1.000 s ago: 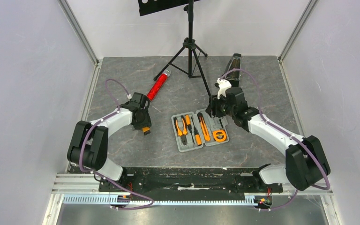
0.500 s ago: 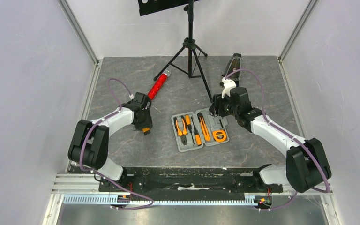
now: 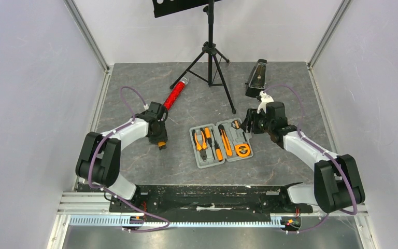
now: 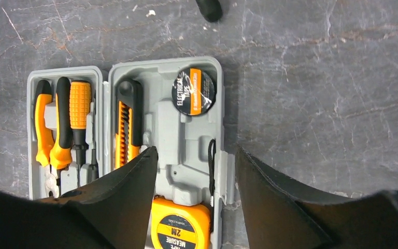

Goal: Pack the tool kit

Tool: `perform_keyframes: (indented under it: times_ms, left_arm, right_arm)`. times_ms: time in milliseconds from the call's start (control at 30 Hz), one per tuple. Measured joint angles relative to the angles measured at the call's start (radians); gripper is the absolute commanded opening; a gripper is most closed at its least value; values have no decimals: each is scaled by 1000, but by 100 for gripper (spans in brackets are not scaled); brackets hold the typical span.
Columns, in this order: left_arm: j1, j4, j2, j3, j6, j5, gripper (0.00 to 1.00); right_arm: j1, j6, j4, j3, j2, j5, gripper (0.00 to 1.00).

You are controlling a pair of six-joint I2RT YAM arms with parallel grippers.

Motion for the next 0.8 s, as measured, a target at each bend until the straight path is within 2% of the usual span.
perform_keyframes:
  times_ms: [333,533,667,800]
  left_arm:
    - [-5,-16,-97,23,19,35,28]
    - [-45,-11,-136,69,31,72,29]
    - [-92,-6,-138,84,31,93,29]
    - [-131,-6,-138,93,31,108,29]
  right_arm:
    - [-67,39,44,-68,66,-157,61]
    - [-65,58,79,-106,113,-206,57]
    - [-31,91,110,-129,125,-209,55]
    - [79,146,150,-134,127,-216,54]
